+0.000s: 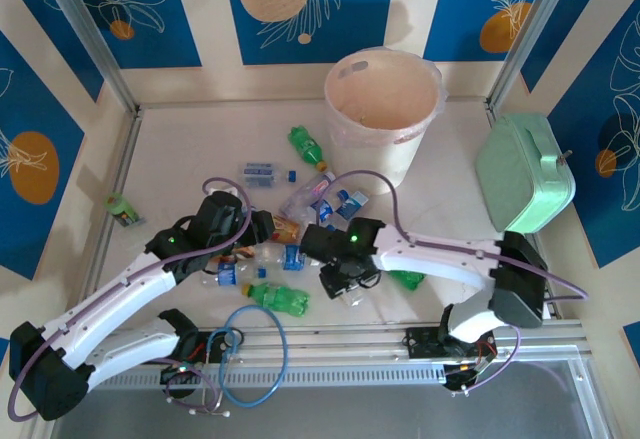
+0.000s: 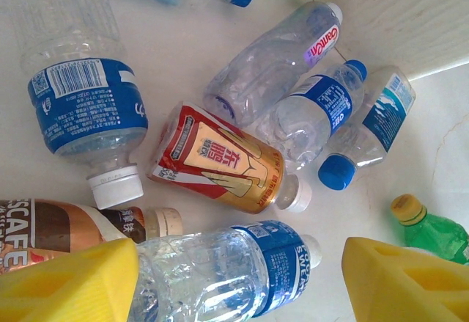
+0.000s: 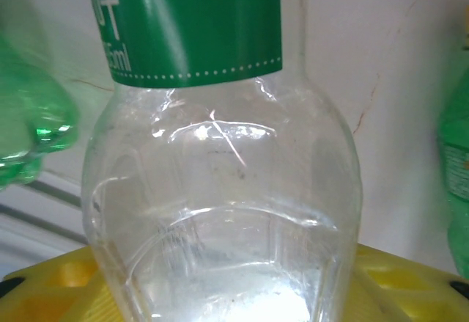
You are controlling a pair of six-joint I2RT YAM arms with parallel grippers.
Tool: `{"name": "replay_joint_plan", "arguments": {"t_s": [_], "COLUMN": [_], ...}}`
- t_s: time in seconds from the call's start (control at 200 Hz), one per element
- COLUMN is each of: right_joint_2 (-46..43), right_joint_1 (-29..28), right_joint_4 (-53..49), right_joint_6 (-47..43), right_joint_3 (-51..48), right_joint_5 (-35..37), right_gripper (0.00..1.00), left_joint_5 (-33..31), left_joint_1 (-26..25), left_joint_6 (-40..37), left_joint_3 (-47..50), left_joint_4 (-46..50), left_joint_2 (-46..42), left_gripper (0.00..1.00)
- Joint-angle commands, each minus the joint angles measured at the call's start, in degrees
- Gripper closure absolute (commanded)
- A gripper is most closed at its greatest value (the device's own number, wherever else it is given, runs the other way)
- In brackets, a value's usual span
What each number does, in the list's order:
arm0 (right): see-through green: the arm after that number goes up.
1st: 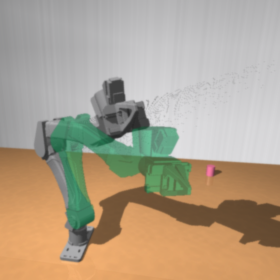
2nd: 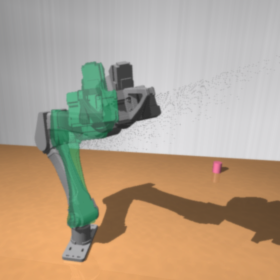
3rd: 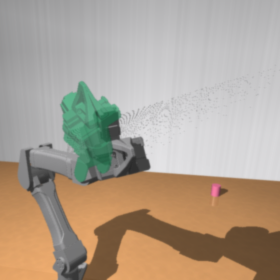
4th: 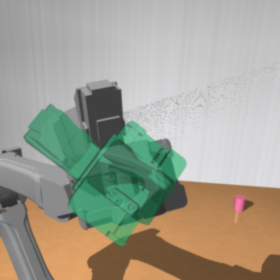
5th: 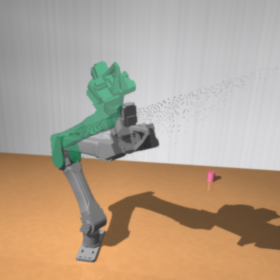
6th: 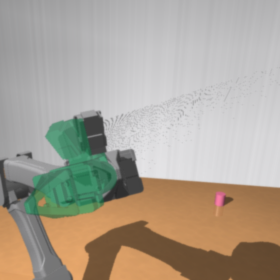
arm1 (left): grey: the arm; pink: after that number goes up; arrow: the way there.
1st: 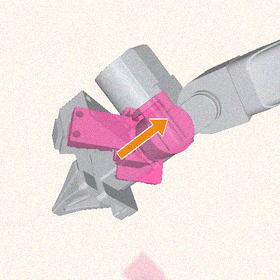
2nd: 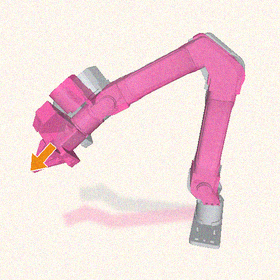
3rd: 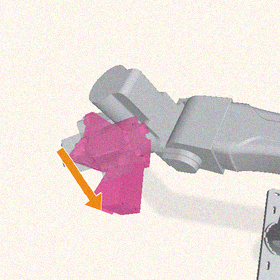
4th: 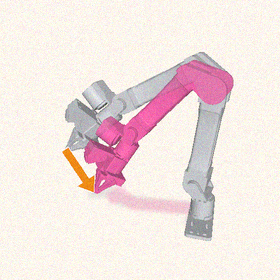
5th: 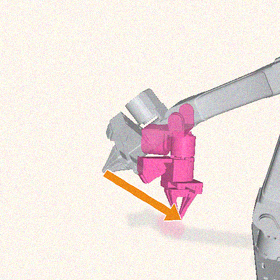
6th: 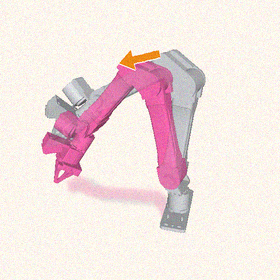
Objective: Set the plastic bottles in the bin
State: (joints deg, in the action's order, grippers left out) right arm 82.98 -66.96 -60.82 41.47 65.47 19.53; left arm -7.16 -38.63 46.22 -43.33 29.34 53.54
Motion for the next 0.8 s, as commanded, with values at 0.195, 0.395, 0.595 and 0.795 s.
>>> {"name": "replay_joint_plan", "arguments": {"t_s": [0.195,0.395,0.595,0.795], "right_joint_2": [-14.9,-18.6,-16.4,-10.3], "right_joint_1": [4.5,8.9,20.0,32.0], "right_joint_4": [3.5,5.6,7.4,10.7], "right_joint_6": [2.2,-0.3,-2.1,-3.4], "right_joint_3": [4.6,14.1,24.4,33.9], "right_joint_5": [-1.7,-0.8,-0.4,-6.8], "right_gripper": [0.41,0.39,0.38,0.38], "left_joint_5": [1.2,2.7,3.7,3.8], "left_joint_1": [0.7,0.7,0.7,0.7], "left_joint_6": [-0.3,-0.5,-0.3,-1.7], "left_joint_3": [-0.6,-1.2,-1.4,-2.4], "left_joint_4": [-2.2,-3.8,-4.9,-3.1], "left_joint_2": [0.7,2.6,3.5,3.2], "left_gripper": [0.27,0.28,0.29,0.29]}}
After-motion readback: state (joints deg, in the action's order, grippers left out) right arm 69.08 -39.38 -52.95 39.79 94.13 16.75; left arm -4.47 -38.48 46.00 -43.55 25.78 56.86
